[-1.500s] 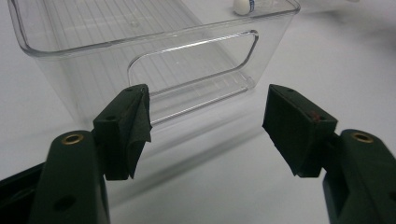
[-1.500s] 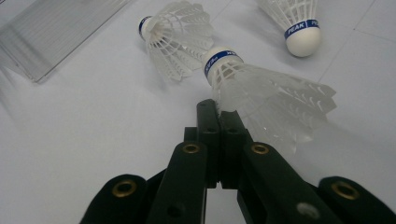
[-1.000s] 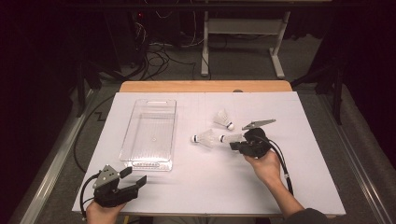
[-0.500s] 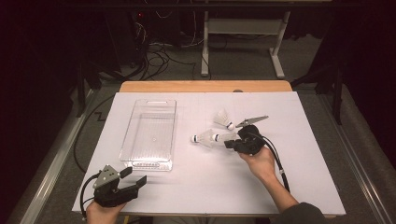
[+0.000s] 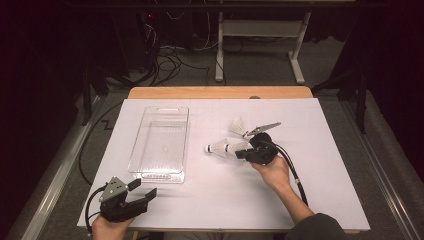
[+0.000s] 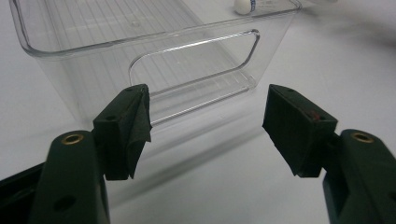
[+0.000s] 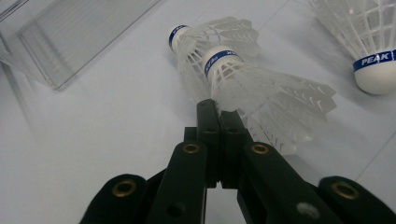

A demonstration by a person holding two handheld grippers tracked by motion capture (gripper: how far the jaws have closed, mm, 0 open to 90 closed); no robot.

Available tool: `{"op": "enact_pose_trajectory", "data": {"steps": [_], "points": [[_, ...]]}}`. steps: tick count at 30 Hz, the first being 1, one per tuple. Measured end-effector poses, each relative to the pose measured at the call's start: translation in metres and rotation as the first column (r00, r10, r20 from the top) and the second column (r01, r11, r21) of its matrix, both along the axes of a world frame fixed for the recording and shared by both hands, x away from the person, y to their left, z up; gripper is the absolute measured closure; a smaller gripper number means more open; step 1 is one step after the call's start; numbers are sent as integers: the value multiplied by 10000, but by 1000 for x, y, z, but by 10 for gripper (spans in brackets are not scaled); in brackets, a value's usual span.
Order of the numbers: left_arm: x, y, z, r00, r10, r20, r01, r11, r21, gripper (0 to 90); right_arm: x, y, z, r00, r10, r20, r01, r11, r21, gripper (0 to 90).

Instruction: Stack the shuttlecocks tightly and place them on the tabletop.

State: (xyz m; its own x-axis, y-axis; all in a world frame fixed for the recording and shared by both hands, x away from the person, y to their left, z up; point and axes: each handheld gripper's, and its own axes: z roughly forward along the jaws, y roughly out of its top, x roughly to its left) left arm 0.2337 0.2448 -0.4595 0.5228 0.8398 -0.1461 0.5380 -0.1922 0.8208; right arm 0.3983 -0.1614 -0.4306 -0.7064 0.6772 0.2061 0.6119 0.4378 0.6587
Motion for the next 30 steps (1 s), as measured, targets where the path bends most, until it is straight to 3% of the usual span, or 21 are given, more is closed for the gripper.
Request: {"op": "enact_pose_trajectory", "data": {"steps": [30], "points": [[0, -1, 0, 10000, -44, 13, 44, 10000, 28, 328, 9, 15, -3, 9985, 472, -261, -469, 9989, 89, 900]]}}
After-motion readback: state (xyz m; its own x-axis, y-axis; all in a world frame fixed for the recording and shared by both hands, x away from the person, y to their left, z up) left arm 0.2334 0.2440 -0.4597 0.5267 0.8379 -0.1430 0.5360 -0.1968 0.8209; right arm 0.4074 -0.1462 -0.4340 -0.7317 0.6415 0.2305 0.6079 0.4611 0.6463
